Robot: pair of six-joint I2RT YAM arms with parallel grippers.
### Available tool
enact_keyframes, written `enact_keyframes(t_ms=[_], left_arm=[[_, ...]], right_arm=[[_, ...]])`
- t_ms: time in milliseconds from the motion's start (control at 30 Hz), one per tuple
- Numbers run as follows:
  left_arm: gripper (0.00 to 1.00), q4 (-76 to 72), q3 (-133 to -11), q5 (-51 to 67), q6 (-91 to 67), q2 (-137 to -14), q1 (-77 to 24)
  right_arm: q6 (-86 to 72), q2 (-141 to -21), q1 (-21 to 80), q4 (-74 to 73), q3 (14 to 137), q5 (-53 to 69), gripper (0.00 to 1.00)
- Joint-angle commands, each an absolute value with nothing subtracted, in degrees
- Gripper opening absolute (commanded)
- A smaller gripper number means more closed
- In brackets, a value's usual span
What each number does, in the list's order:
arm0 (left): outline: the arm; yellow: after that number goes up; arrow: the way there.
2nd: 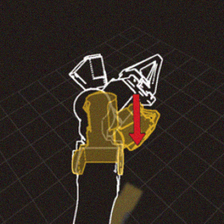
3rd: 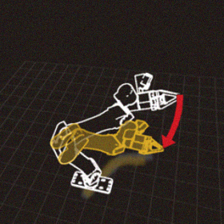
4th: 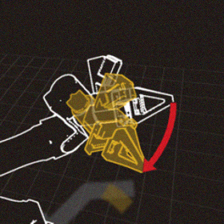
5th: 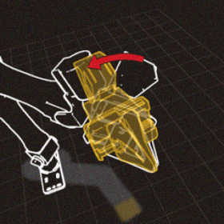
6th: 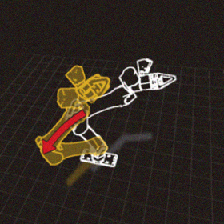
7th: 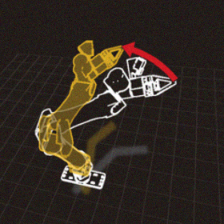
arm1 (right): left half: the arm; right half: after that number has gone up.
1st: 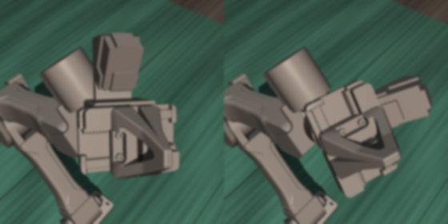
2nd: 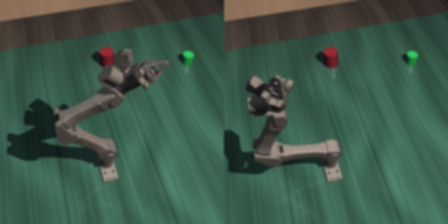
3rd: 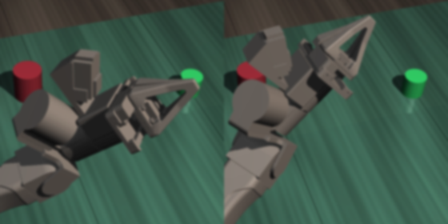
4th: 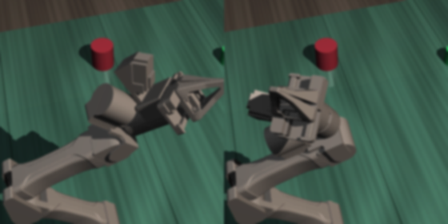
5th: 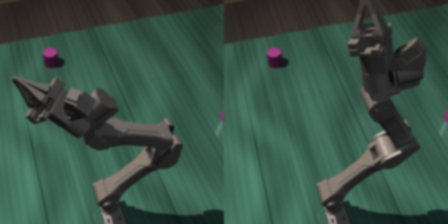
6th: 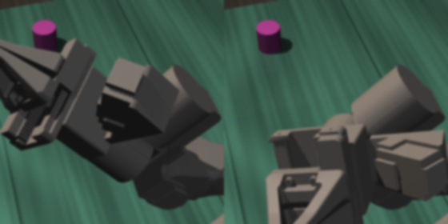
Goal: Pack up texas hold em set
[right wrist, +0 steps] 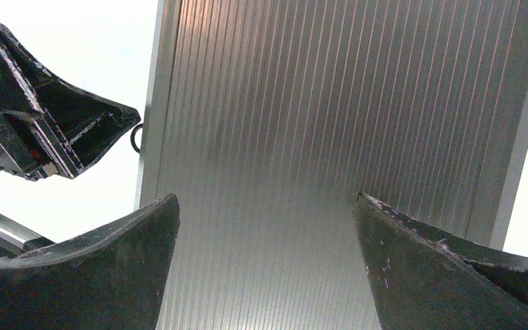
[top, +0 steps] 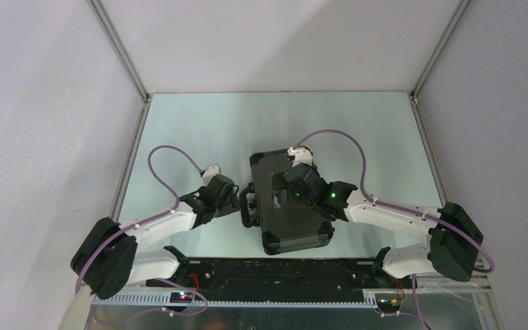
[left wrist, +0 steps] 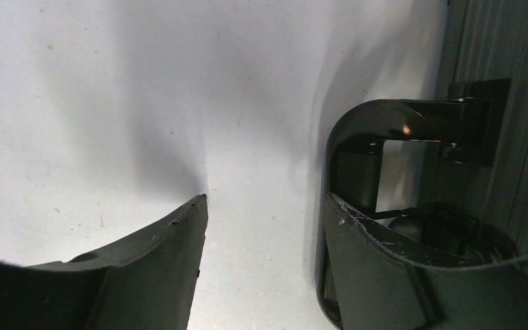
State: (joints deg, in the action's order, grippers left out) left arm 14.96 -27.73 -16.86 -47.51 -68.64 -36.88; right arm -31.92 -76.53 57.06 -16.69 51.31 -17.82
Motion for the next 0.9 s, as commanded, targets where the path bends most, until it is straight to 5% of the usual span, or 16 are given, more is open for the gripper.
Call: enact_keyframes(t_ms=[0, 867], left_arm=[[0.69, 21.32, -28.11, -21.39, -46.54, -69.78, -37.57], [0.69, 20.17, -32.46, -19.77, -47.78, -72.08, -43.73]], right_arm=[[-32.32, -78.12, 57.18, -19.5, 52.21, -18.22, 1.0], [-32.37, -78.74, 57.26, -19.74, 52.21, -17.49, 0.99]])
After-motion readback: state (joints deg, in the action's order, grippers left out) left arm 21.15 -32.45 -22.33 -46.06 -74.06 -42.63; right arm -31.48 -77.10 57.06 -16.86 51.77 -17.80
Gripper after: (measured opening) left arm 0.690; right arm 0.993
